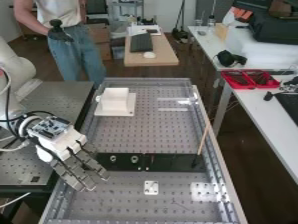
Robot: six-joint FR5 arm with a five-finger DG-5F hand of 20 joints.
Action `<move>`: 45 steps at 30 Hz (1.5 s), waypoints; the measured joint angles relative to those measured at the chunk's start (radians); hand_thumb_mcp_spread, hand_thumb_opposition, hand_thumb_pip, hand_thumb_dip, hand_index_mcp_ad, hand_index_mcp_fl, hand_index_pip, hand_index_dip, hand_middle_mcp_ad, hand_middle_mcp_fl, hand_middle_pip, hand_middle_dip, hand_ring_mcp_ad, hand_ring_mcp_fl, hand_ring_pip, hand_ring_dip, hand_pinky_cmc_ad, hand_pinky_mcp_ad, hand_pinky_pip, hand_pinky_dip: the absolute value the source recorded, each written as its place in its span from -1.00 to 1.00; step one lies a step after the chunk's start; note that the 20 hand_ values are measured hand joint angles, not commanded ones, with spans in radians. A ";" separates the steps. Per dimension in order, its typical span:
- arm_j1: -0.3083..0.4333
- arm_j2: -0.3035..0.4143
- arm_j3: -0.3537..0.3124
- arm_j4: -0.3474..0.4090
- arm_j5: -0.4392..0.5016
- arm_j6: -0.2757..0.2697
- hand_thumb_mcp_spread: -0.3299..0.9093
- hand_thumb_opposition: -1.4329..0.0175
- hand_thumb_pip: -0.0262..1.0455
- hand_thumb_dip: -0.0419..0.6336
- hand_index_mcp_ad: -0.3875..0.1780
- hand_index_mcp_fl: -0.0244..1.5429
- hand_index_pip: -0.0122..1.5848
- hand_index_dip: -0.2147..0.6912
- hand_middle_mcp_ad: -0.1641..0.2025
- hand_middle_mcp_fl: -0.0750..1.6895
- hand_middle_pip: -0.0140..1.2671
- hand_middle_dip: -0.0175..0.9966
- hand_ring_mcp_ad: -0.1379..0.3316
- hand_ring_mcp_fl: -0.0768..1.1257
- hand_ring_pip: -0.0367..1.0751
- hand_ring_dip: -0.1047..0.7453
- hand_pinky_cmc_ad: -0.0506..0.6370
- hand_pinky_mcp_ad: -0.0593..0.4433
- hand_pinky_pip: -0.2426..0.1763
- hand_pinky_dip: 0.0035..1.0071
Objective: Grab the smaller nut and place it in the white container
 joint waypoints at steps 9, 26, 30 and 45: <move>0.003 0.046 -0.005 0.009 -0.024 -0.011 0.15 -0.12 0.36 -0.31 0.02 -0.52 0.95 -0.45 0.31 -0.71 -0.80 -0.53 0.50 -0.84 -0.80 -0.59 0.11 -0.08 -0.03 -0.20; 0.046 0.162 0.004 -0.105 -0.167 -0.016 0.17 -0.11 0.36 -0.32 0.02 -0.55 0.95 -0.45 0.30 -0.71 -0.79 -0.53 0.44 -0.84 -0.80 -0.59 0.11 -0.11 0.03 -0.35; 0.061 0.183 0.016 -0.140 -0.204 -0.026 0.18 -0.13 0.35 -0.32 0.02 -0.55 0.95 -0.45 0.30 -0.71 -0.79 -0.53 0.44 -0.84 -0.80 -0.59 0.11 -0.11 0.03 -0.44; 0.068 0.198 0.050 -0.199 -0.270 -0.041 0.20 -0.21 0.37 -0.31 0.01 -0.59 0.95 -0.45 0.12 -0.72 -0.79 -0.54 0.38 -0.84 -0.81 -0.59 0.11 -0.17 0.03 -0.59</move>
